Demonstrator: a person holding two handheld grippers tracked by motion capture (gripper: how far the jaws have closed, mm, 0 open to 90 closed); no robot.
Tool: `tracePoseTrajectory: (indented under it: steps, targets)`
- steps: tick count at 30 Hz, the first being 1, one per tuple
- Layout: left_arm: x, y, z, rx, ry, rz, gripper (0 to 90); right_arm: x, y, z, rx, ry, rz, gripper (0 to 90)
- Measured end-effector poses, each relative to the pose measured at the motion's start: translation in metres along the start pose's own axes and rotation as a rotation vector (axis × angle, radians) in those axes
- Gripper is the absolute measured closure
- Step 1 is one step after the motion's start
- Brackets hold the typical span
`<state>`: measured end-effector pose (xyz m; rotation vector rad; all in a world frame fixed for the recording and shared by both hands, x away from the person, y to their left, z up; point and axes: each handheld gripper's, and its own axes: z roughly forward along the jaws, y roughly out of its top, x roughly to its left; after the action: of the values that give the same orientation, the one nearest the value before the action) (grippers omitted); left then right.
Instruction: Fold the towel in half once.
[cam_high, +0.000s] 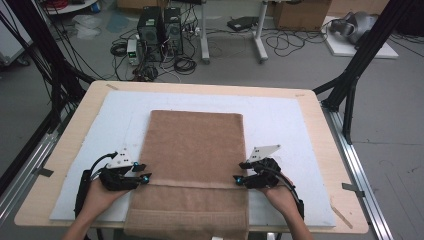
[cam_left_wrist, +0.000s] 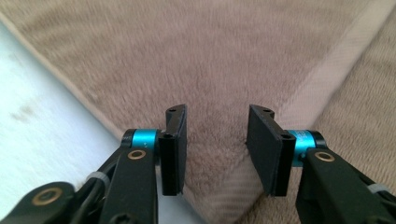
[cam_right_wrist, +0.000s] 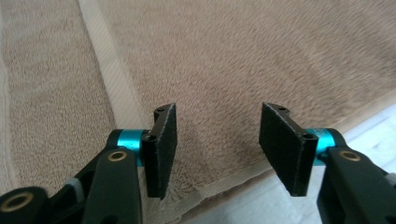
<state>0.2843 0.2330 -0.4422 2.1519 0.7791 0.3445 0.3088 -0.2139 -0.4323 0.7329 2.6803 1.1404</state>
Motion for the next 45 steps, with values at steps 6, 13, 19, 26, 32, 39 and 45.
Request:
tracePoseTrajectory:
  steps: [6,13,19,26,32,39,45]
  targets:
    - [-0.001,0.001,0.003,0.007,0.018,0.008,68.8,0.000,-0.006,0.007,-0.003,-0.008,-0.007,57.6]
    - [-0.001,0.006,0.005,0.023,0.026,0.007,83.5,-0.004,-0.001,0.008,0.006,-0.010,-0.003,76.8]
    - [0.000,0.010,0.000,-0.006,0.020,-0.014,86.2,-0.004,0.007,0.005,0.018,-0.012,-0.030,83.1]
    - [0.001,0.023,-0.014,-0.047,0.020,-0.006,86.4,-0.006,0.016,-0.006,-0.016,-0.006,-0.036,83.5]
    - [0.001,0.039,-0.033,-0.092,0.026,0.007,86.3,-0.008,0.026,-0.025,-0.073,-0.004,-0.036,83.4]
    - [-0.012,0.040,-0.056,-0.131,0.010,0.014,86.3,0.006,0.036,-0.048,-0.093,0.023,-0.092,83.3]
    - [-0.048,0.029,-0.092,-0.135,-0.053,0.052,86.3,0.036,0.030,-0.076,-0.098,0.119,-0.174,82.6]
